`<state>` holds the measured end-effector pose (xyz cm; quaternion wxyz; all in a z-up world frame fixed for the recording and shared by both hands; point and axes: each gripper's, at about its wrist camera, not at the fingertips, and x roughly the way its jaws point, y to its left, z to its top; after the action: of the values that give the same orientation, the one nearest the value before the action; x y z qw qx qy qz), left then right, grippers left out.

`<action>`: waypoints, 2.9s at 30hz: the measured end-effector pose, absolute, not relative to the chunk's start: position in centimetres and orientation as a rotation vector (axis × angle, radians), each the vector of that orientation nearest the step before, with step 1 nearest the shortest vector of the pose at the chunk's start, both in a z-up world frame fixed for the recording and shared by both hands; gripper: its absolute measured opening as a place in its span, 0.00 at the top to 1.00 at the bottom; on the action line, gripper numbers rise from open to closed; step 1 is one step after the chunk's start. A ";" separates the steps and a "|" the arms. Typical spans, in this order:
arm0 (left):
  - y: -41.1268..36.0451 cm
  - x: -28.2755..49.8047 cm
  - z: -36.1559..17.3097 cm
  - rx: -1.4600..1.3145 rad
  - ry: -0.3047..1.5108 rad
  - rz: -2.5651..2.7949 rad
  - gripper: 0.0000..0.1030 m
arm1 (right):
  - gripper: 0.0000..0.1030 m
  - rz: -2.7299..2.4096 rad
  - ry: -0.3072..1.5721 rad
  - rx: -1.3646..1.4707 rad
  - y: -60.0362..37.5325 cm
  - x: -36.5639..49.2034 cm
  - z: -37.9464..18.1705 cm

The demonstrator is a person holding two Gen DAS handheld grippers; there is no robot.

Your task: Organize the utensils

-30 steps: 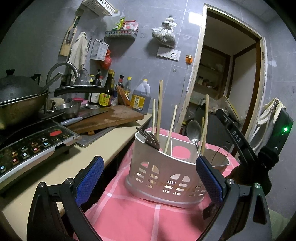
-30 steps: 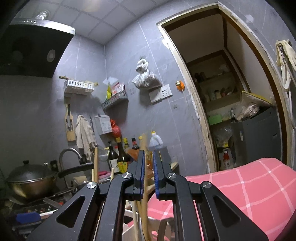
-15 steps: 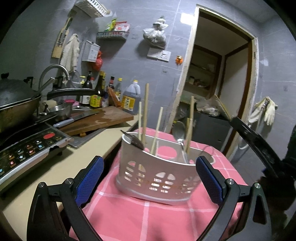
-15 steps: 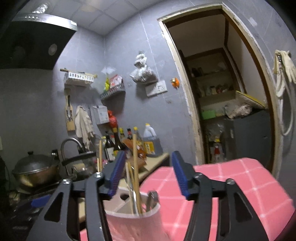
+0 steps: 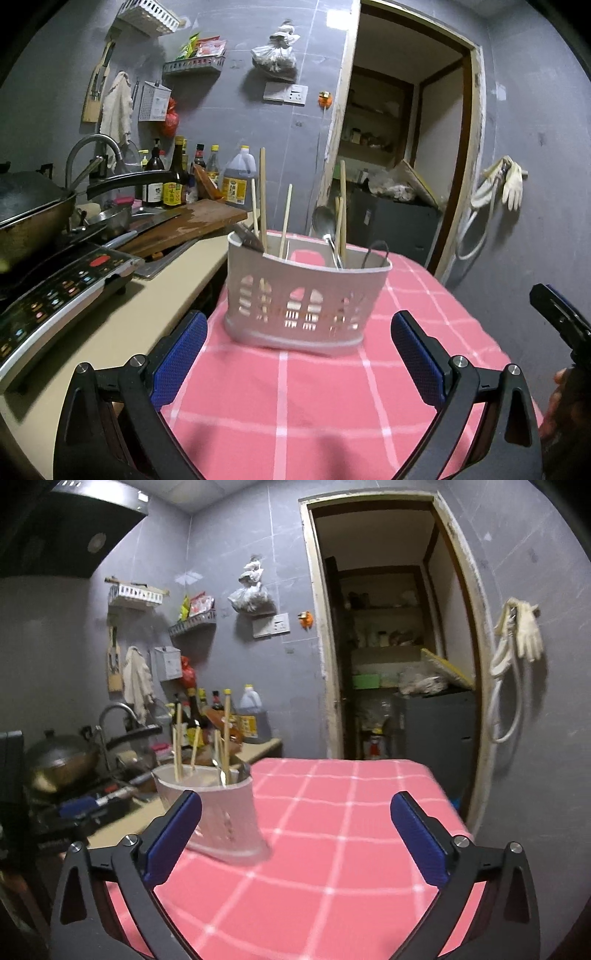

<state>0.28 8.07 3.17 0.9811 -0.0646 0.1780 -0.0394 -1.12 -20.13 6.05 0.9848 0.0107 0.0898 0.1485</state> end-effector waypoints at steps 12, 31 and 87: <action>6.8 -4.1 1.6 -0.079 0.299 -0.034 0.05 | 0.00 0.252 0.163 -0.002 -19.6 -5.8 4.1; 6.2 -8.0 0.4 -0.049 0.186 -0.065 0.05 | 0.00 0.185 0.110 -0.021 -20.0 -8.4 2.8; 5.5 -8.5 -0.2 -0.031 0.184 -0.073 0.05 | 0.00 0.163 0.130 -0.003 -20.3 -9.1 1.9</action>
<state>-8.46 5.47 -0.16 0.9950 -0.0156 0.0919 -0.0366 -9.12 -20.33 1.90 0.9946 -0.0014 0.0650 0.0815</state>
